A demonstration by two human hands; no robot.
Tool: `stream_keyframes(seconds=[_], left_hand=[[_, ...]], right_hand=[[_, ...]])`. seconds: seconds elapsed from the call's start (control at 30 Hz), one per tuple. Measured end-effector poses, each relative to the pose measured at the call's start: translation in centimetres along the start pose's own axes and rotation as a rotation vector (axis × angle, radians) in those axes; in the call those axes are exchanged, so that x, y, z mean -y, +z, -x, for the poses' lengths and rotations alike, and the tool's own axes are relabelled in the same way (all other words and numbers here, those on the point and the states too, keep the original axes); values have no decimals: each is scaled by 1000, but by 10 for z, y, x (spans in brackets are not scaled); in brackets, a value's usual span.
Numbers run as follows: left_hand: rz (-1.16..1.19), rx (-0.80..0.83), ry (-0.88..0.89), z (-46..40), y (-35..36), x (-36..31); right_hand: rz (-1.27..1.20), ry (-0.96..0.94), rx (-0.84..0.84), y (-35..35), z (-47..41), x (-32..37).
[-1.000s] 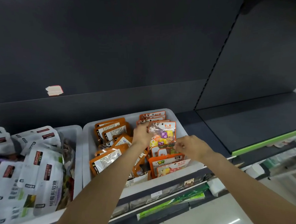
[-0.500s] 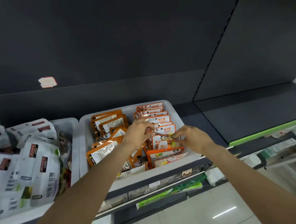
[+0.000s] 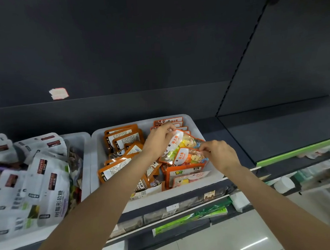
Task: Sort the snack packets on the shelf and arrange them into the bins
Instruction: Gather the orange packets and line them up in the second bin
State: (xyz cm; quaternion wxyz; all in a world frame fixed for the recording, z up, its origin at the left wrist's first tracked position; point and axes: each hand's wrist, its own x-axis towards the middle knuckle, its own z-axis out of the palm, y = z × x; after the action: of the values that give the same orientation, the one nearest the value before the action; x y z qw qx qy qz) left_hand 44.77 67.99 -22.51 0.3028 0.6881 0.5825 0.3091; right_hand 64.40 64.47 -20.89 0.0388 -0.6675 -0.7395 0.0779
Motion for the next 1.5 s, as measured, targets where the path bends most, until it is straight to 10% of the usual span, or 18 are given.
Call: stream_keyframes(seconds=[0.37, 0.53, 0.67, 1.1, 1.33, 1.5], left_hand=[[-64, 177, -76, 19, -8, 18], [-115, 244, -44, 24, -6, 16], [-187, 302, 3, 25, -4, 11], [-138, 12, 129, 48, -17, 4], [-262, 384, 74, 66, -5, 10], [-187, 212, 40, 67, -2, -3]], right_hand=[[-486, 147, -161, 10, 0, -9], [34, 107, -83, 19, 4, 2], [-272, -36, 34, 9, 5, 10], [-38, 13, -60, 11, 18, 10], [-213, -137, 81, 25, 33, 0], [-226, -55, 17, 17, 33, -5]])
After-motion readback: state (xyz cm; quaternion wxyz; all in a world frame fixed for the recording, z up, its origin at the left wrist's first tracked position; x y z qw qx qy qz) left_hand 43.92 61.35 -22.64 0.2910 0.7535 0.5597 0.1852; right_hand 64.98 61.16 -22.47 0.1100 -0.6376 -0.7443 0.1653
